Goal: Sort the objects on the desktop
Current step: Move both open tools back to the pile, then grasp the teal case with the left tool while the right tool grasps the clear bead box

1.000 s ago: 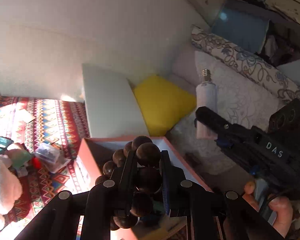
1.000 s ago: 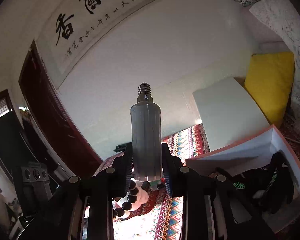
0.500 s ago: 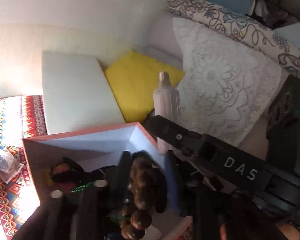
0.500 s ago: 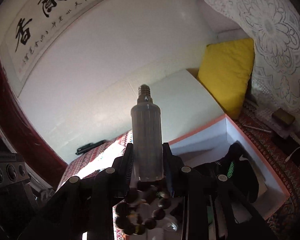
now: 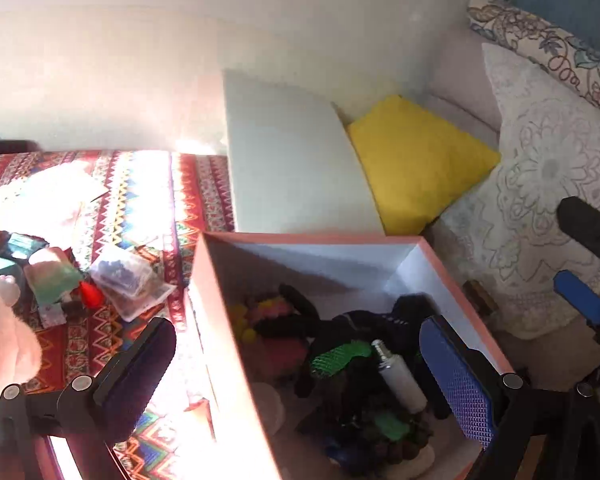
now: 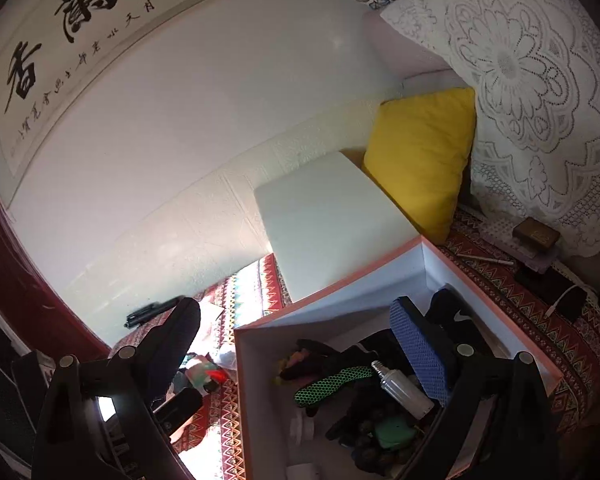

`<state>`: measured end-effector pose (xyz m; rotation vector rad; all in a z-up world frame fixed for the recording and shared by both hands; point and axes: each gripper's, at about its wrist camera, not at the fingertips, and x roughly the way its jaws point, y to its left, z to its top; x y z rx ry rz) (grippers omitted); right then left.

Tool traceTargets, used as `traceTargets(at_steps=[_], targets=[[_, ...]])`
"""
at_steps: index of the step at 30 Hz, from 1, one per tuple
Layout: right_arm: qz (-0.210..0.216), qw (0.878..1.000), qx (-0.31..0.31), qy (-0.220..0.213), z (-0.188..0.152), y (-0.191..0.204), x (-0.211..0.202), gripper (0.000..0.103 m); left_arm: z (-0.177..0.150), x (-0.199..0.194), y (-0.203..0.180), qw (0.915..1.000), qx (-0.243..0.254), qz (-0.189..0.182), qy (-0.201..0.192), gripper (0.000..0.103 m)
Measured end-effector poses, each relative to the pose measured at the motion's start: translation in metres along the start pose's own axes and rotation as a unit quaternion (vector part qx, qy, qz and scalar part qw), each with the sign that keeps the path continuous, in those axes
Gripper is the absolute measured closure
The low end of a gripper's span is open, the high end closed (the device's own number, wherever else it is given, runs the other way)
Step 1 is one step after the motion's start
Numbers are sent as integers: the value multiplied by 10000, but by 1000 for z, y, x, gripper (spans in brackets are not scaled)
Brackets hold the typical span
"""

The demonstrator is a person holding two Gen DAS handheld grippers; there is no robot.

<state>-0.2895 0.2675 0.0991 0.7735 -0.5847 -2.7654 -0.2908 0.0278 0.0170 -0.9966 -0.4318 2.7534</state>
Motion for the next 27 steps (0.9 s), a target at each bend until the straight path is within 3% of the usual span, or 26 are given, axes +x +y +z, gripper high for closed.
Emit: traceTargets(at_steps=[5, 9, 14, 18, 21, 24, 25, 27], targets=[[224, 9997, -117, 67, -7, 31, 14, 5, 3, -5, 40, 9987, -78, 497, 14, 2], [881, 9951, 66, 449, -22, 58, 46, 5, 11, -13, 89, 9960, -122, 882, 50, 2], [1199, 9872, 24, 1053, -54, 106, 106, 5, 34, -25, 168, 9836, 313, 1773, 105, 2], [1358, 9745, -104, 1786, -83, 143, 167, 5, 55, -20, 235, 9592, 1129, 2548, 472, 2], [1374, 9627, -80, 2328, -102, 161, 219, 6, 66, -6, 279, 9406, 1707, 2810, 846, 2], [784, 9606, -471, 2623, -113, 173, 267, 7, 71, 16, 299, 9260, 2404, 2647, 1215, 2], [558, 9592, -653, 2695, -115, 177, 282, 7, 71, 25, 303, 9169, 2685, 2638, 1330, 2], [104, 9536, -1017, 2831, -121, 185, 312, 7, 67, 47, 306, 8902, 3291, 2667, 1674, 3]])
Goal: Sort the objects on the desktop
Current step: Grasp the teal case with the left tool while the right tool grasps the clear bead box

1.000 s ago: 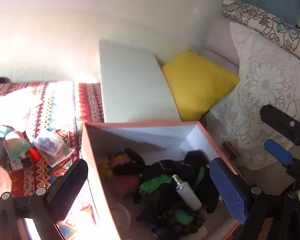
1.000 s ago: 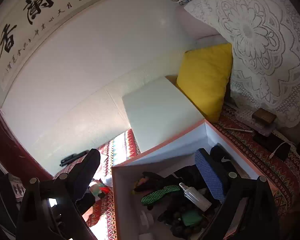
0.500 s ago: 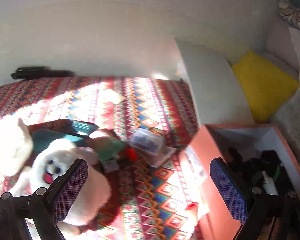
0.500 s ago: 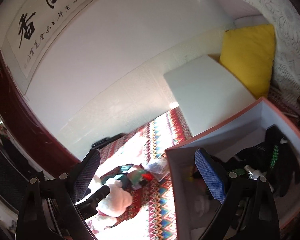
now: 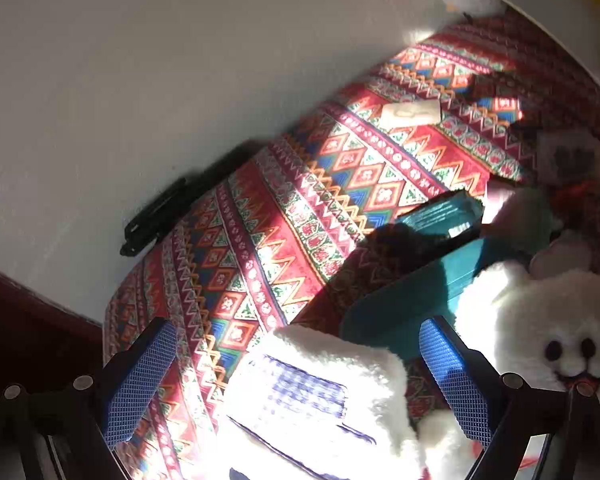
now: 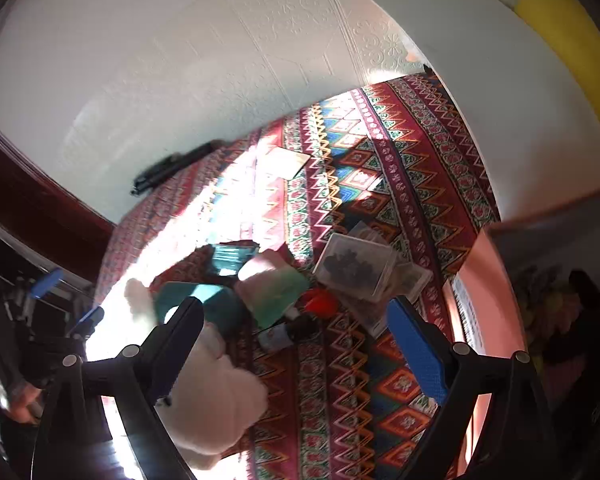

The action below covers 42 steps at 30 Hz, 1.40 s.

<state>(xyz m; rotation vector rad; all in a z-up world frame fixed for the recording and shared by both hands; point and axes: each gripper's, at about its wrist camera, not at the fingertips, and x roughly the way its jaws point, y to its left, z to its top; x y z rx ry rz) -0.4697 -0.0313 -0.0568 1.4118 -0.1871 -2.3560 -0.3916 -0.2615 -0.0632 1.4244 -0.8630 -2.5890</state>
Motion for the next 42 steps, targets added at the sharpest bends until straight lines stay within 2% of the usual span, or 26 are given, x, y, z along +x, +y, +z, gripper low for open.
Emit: traceTargets(at_steps=[3, 5, 8, 10, 13, 16, 18, 20, 21, 22, 23, 26, 28, 30, 31, 32, 33, 34, 36, 37, 38, 39, 42], targets=[[-574, 9977, -288, 205, 11, 5, 36, 7, 6, 32, -20, 9928, 1024, -466, 410, 4], [-714, 9960, -398, 356, 14, 4, 57, 7, 8, 52, -38, 9806, 1630, -735, 802, 4], [-1076, 9891, -792, 618, 9, 3, 85, 7, 8, 75, -66, 9587, 2408, -969, 1158, 5], [-1262, 9841, -1014, 734, 6, 3, 99, 7, 13, 84, -72, 9498, 2551, -1296, 1268, 5], [-1365, 9801, -1169, 848, 3, -1, 116, 6, 26, 103, -74, 9429, 2511, -1695, 1381, 0], [-1418, 9779, -1255, 887, 1, -5, 130, 3, 35, 130, -69, 9350, 2096, -2343, 1644, 0], [-1272, 9812, -1223, 777, 3, -8, 132, 2, 39, 145, -63, 9311, 1639, -2718, 1795, 0], [-1046, 9868, -1014, 701, 6, -15, 132, 6, 43, 146, -59, 9336, 1370, -2787, 1790, 1], [-1042, 9875, -974, 663, 7, -16, 131, 18, 44, 141, -58, 9351, 1323, -2784, 1748, 4], [-1033, 9883, -933, 626, 9, -18, 129, 27, 43, 134, -58, 9359, 1328, -2791, 1688, 16], [-949, 9899, -857, 611, 10, -19, 126, 28, 42, 128, -57, 9382, 1327, -2738, 1651, 21], [-689, 9942, -603, 570, 12, -23, 119, 28, 35, 121, -49, 9476, 1203, -2439, 1679, 26], [-585, 9955, -498, 546, 13, -24, 118, 28, 36, 118, -45, 9510, 1120, -2322, 1706, 26], [-540, 9960, -462, 542, 13, -24, 118, 28, 44, 115, -49, 9528, 1244, -2229, 1645, 26], [-543, 9959, -474, 549, 12, -23, 119, 28, 50, 115, -54, 9551, 1356, -2094, 1596, 23], [-547, 9958, -487, 556, 12, -22, 120, 28, 58, 119, -60, 9582, 1457, -1890, 1578, 10], [-552, 9956, -500, 563, 11, -22, 121, 27, 65, 122, -65, 9608, 1557, -1685, 1558, 2], [-580, 9953, -535, 557, 11, -21, 122, 27, 73, 126, -68, 9611, 1561, -1625, 1600, 0], [-642, 9946, -614, 536, 9, -19, 124, 28, 86, 132, -67, 9586, 1323, -1825, 1741, 0], [-659, 9945, -630, 511, 9, -18, 123, 28, 91, 130, -64, 9589, 1129, -1963, 1712, 4], [-632, 9951, -603, 470, 10, -17, 120, 28, 96, 127, -62, 9586, 935, -2101, 1682, 26], [-526, 9963, -534, 414, 11, -18, 116, 28, 99, 122, -60, 9599, 840, -2148, 1593, 30], [-309, 9985, -411, 168, 15, -13, 93, 29, 97, 102, -52, 9687, 674, -1942, 1395, 32]])
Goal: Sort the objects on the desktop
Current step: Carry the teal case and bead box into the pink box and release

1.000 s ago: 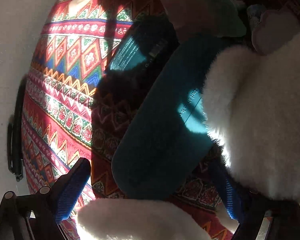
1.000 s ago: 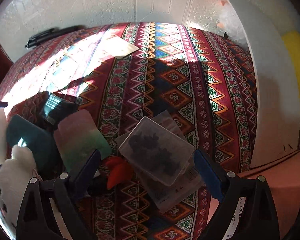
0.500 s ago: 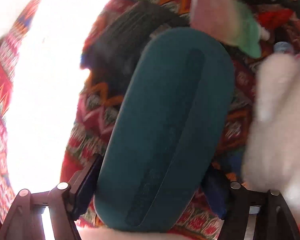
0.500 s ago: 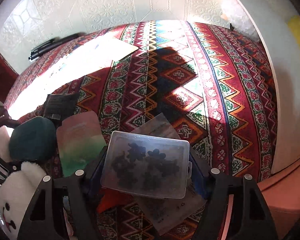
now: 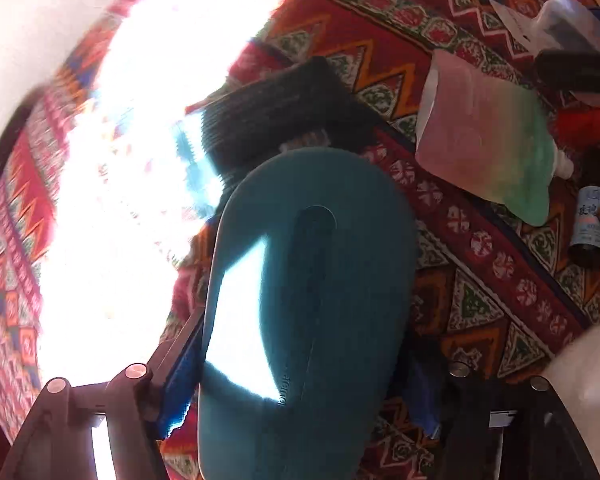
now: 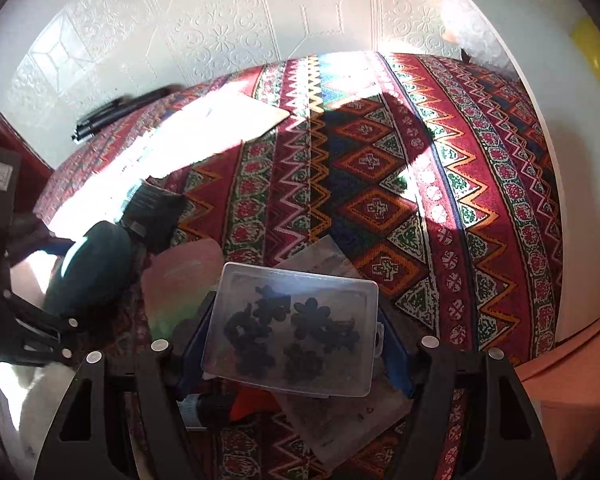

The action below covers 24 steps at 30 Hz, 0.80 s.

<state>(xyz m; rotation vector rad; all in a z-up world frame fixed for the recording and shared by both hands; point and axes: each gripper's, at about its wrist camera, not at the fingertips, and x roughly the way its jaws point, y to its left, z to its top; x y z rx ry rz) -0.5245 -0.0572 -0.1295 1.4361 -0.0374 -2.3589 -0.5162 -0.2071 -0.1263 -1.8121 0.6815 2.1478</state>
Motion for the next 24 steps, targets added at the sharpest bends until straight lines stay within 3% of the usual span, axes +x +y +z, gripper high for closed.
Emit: traceTargets(at_steps=[4, 8, 14, 18, 24], targets=[[187, 9990, 36, -404, 1, 15, -50, 28, -13, -47, -3, 9989, -214, 221, -362, 33], [369, 9952, -32, -909, -3, 38, -118, 28, -31, -115, -16, 9927, -547, 395, -1005, 35], [875, 9809, -114, -1733, -35, 67, -228, 28, -75, -196, -40, 9800, -659, 277, -1858, 35], [1184, 9709, 111, -2079, -76, 58, -278, 28, -110, -228, -71, 9728, -672, 322, -2194, 35], [1062, 9605, 412, -2538, -116, 22, -336, 28, -138, -284, -129, 9632, -488, 266, -2630, 35]])
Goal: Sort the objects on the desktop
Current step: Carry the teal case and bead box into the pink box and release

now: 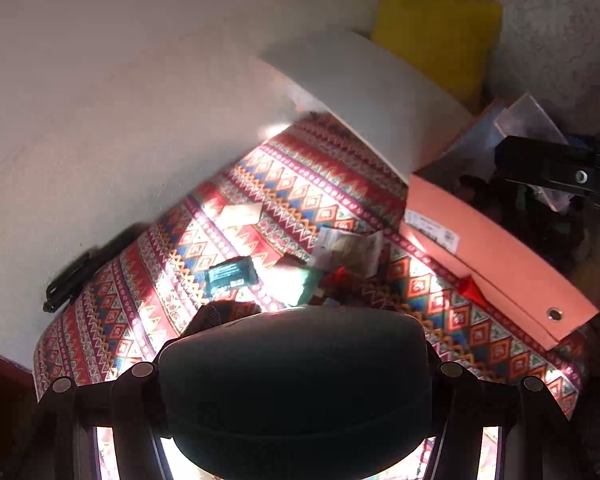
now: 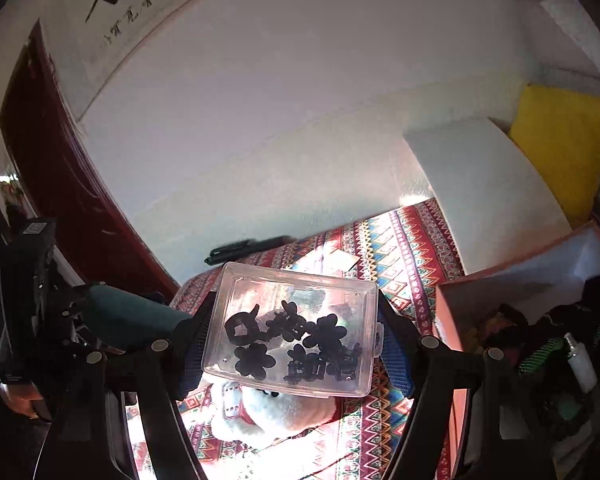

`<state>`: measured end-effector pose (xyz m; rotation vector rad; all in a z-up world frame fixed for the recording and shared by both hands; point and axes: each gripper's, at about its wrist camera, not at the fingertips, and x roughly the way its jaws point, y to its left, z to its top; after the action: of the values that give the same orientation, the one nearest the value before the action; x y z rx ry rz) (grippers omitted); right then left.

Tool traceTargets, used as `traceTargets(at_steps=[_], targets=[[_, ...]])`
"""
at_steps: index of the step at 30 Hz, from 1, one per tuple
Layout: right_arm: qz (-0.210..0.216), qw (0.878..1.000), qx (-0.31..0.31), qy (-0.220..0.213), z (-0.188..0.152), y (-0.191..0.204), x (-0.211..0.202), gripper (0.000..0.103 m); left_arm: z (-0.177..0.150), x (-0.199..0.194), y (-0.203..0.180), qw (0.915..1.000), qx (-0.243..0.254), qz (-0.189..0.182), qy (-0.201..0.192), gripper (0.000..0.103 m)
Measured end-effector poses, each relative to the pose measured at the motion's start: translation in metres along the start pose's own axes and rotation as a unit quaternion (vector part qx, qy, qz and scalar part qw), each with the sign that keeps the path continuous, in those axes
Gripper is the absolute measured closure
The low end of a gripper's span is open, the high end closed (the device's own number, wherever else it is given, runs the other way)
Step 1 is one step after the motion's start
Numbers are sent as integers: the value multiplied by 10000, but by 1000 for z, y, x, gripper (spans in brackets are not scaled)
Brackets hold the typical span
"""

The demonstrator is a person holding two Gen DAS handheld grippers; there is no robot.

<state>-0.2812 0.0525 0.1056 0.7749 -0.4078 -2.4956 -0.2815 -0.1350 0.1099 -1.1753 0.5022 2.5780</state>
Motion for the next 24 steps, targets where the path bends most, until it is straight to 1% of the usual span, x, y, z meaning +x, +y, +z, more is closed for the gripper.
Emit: traceTargets(at_steps=[4, 8, 11, 13, 14, 17, 18, 19, 21, 22, 23, 24], targets=[[-86, 9989, 276, -367, 5, -29, -48, 28, 23, -25, -56, 9991, 335, -175, -213, 35], [-339, 9958, 578, -628, 10, -68, -84, 28, 56, -30, -119, 9954, 702, -507, -404, 35], [-634, 9923, 813, -691, 13, -107, -99, 28, 82, -19, -165, 9914, 990, -732, -446, 35], [-832, 9887, 1016, -727, 14, -136, -110, 28, 97, -6, -193, 9890, 1097, -902, -406, 35], [-919, 9865, 1137, -741, 15, -152, -114, 28, 105, 2, -206, 9880, 1126, -992, -379, 35], [-946, 9768, 1766, -753, 7, -202, -126, 27, 125, 28, -239, 9876, 1031, -1164, -234, 34], [-920, 9730, 1982, -748, 5, -218, -128, 24, 131, 36, -247, 9881, 979, -1167, -188, 34], [-895, 9687, 2193, -744, 3, -234, -130, 16, 136, 42, -253, 9887, 953, -1143, -197, 33], [-889, 9641, 2373, -797, 1, -252, -135, 8, 143, 45, -261, 9905, 932, -956, -339, 27], [-884, 9632, 2400, -823, 0, -258, -138, 8, 146, 44, -261, 9913, 903, -857, -427, 18], [-862, 9624, 2435, -842, 0, -261, -140, 8, 148, 42, -259, 9917, 864, -804, -517, 12], [-817, 9617, 2475, -851, 3, -267, -140, 8, 149, 40, -256, 9919, 821, -771, -586, 10]])
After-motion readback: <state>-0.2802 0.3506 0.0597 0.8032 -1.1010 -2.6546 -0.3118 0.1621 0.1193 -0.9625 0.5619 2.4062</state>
